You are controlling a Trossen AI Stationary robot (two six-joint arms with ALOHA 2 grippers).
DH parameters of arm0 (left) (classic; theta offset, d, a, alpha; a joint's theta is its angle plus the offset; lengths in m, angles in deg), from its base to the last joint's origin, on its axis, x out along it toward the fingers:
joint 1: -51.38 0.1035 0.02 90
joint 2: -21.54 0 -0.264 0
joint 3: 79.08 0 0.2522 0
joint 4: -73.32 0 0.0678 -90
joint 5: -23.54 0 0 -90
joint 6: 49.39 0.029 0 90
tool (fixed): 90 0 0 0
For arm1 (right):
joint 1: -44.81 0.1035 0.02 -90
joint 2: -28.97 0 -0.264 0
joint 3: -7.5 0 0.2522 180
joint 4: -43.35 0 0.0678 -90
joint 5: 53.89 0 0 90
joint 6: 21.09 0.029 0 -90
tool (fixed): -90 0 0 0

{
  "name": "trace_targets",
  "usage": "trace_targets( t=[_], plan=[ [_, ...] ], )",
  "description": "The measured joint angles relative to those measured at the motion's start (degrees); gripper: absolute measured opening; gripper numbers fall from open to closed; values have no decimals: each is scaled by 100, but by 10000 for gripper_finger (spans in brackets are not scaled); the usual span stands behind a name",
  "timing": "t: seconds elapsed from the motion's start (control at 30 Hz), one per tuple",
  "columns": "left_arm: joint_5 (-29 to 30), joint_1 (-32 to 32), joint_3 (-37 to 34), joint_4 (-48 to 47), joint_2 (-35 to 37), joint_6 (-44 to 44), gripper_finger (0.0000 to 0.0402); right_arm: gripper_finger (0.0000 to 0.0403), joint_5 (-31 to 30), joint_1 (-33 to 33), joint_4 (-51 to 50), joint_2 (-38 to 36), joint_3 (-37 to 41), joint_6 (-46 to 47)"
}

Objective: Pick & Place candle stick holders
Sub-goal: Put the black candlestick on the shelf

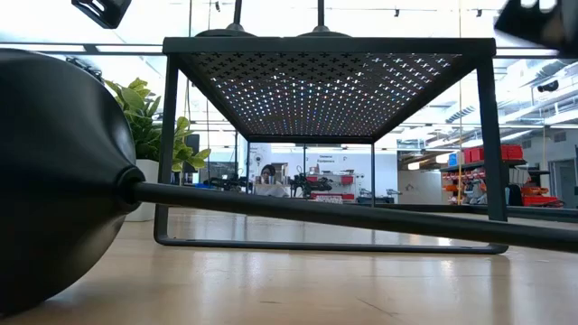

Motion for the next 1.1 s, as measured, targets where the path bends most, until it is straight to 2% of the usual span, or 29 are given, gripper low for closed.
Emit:
trace_targets(
  t=[0.3, 0.57, 1.1],
  plan=[
    [-2, 0, 0, -2, 0, 0, 248, 190, 519, -251, -67, 415, 0, 105],
    [-2, 0, 0, -3, 0, 0, 248, 185, 504, -315, -298, 430, 0, 76],
    [-4, 1, 0, -7, 0, 0, 248, 185, 936, -318, -498, 762, -11, 301]
  ],
)
